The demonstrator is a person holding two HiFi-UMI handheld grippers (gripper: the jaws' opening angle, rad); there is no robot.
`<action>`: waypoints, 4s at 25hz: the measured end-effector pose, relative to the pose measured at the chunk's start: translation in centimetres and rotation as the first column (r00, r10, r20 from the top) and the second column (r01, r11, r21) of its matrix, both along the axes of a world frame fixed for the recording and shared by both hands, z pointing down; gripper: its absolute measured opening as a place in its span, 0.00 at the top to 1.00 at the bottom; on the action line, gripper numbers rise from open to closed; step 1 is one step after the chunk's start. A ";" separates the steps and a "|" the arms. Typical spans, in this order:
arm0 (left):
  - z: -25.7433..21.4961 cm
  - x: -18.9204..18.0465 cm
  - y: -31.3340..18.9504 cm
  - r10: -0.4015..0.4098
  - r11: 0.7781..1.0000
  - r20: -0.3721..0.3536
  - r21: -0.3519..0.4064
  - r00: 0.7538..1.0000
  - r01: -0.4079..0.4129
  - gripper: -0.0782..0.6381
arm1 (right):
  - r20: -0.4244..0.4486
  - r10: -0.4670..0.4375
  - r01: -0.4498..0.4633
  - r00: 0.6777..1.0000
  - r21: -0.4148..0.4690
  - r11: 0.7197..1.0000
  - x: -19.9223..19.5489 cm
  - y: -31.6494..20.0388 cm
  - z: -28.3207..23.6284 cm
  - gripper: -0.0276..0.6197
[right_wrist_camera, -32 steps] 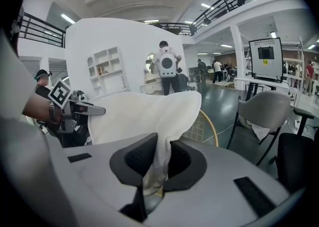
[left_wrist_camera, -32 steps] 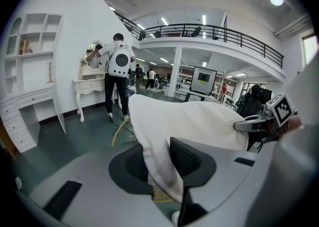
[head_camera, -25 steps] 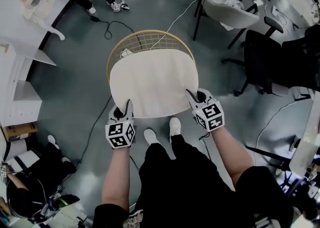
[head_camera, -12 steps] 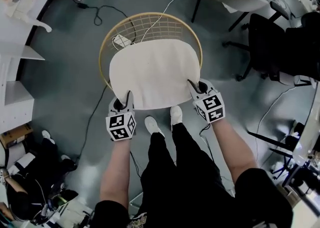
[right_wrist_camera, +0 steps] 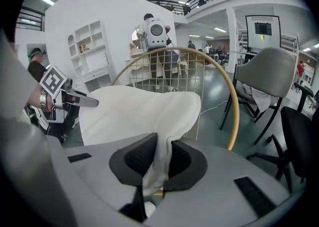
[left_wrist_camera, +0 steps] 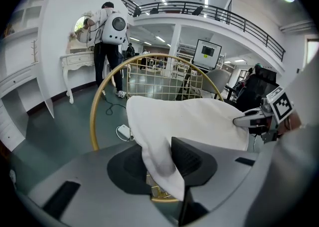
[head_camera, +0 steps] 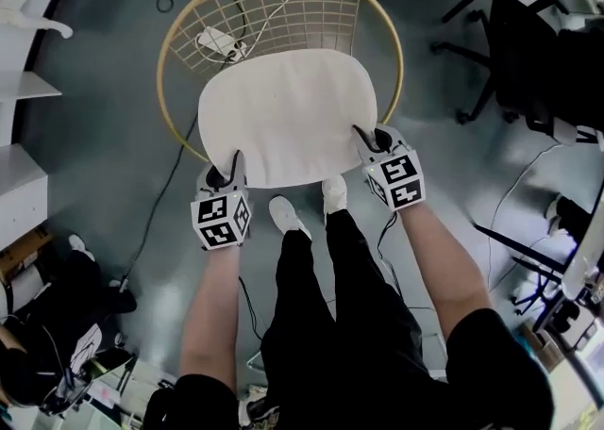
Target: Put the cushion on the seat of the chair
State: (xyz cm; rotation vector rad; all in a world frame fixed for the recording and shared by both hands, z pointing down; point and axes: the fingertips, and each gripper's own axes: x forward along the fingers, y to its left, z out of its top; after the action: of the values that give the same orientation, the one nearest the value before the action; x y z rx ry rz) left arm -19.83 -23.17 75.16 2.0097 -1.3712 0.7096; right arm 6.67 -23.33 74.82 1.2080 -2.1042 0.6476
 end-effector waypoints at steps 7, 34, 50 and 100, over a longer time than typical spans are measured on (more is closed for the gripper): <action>5.7 0.3 -0.1 0.004 1.000 0.005 -0.029 1.000 -0.004 0.70 | -0.035 0.007 -0.008 0.999 -0.030 1.000 0.6 -0.4 5.9 0.88; 11.4 -2.3 -0.2 -0.044 0.994 0.186 -0.095 0.982 0.062 0.48 | -0.167 0.133 -0.149 0.977 -0.086 0.985 1.1 -0.7 12.9 0.86; 7.3 1.7 1.9 0.077 0.997 0.107 -0.022 0.991 -0.075 0.54 | -0.197 0.158 -0.178 0.967 -0.087 0.980 1.5 -0.8 12.4 0.72; -28.4 2.6 8.6 0.313 0.921 -0.106 0.278 0.944 -0.274 0.87 | 0.158 -0.071 0.035 0.985 0.217 0.975 -13.7 5.3 -29.9 0.94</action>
State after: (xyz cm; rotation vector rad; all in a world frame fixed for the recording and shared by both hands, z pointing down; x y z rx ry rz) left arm -17.23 -14.60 46.72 2.4596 -1.1336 0.5119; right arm -7.06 -18.01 44.88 1.2437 -2.3873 0.5227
